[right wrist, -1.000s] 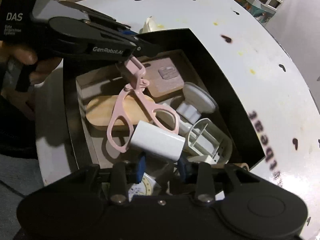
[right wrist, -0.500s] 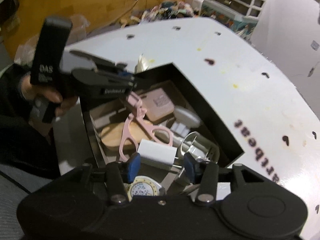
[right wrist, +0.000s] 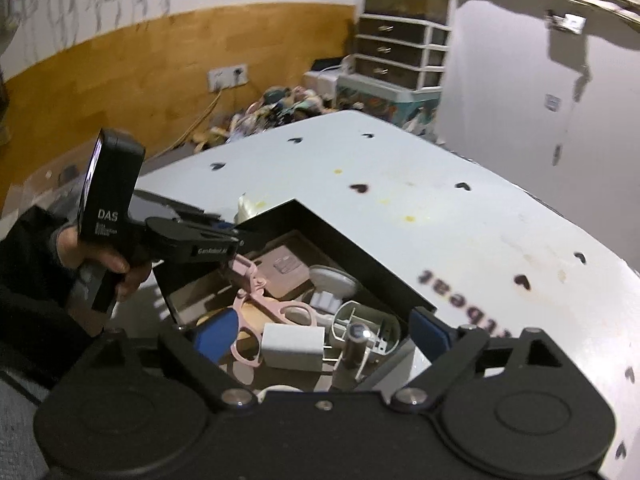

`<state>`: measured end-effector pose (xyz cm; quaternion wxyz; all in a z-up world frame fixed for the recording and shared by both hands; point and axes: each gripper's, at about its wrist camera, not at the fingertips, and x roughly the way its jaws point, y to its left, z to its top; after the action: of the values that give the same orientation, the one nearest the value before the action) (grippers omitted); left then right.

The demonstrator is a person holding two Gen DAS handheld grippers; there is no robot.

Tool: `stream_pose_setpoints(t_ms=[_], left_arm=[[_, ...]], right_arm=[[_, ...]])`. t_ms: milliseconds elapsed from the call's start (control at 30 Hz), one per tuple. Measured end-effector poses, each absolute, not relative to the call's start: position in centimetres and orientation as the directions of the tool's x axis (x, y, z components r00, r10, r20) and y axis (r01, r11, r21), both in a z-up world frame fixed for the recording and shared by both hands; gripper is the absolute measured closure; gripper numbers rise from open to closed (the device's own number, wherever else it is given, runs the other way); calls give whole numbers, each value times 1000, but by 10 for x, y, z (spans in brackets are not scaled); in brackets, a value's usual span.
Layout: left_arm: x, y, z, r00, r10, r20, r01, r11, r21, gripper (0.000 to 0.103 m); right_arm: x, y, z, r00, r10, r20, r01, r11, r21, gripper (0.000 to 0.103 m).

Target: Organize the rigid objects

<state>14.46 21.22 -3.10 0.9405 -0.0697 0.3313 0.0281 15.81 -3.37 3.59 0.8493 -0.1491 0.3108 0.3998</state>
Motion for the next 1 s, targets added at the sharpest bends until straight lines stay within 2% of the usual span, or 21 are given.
stream_pose_setpoints(t_ms=[400, 500, 567, 667, 867, 1000], left_arm=[[142, 211, -11, 803, 17, -596, -63, 996, -56, 94], [136, 208, 2, 821, 21, -570, -60, 997, -50, 90], [129, 204, 8, 833, 23, -553, -59, 997, -47, 70], [112, 198, 16, 852, 24, -523, -63, 996, -57, 52], [73, 187, 22, 881, 37, -472, -87, 993, -85, 27], [45, 178, 22, 895, 56, -442, -107, 990, -92, 15]], right_arm=[[140, -54, 24, 688, 527, -499, -591, 806, 35, 6], [134, -58, 22, 742, 492, -456, -535, 844, 40, 4], [130, -62, 21, 770, 472, -429, -502, 863, 49, 3], [123, -68, 18, 793, 454, -407, -468, 881, 73, 2], [100, -81, 9, 831, 414, -372, -413, 907, 85, 2], [81, -88, 2, 845, 395, -360, -400, 914, 63, 2]])
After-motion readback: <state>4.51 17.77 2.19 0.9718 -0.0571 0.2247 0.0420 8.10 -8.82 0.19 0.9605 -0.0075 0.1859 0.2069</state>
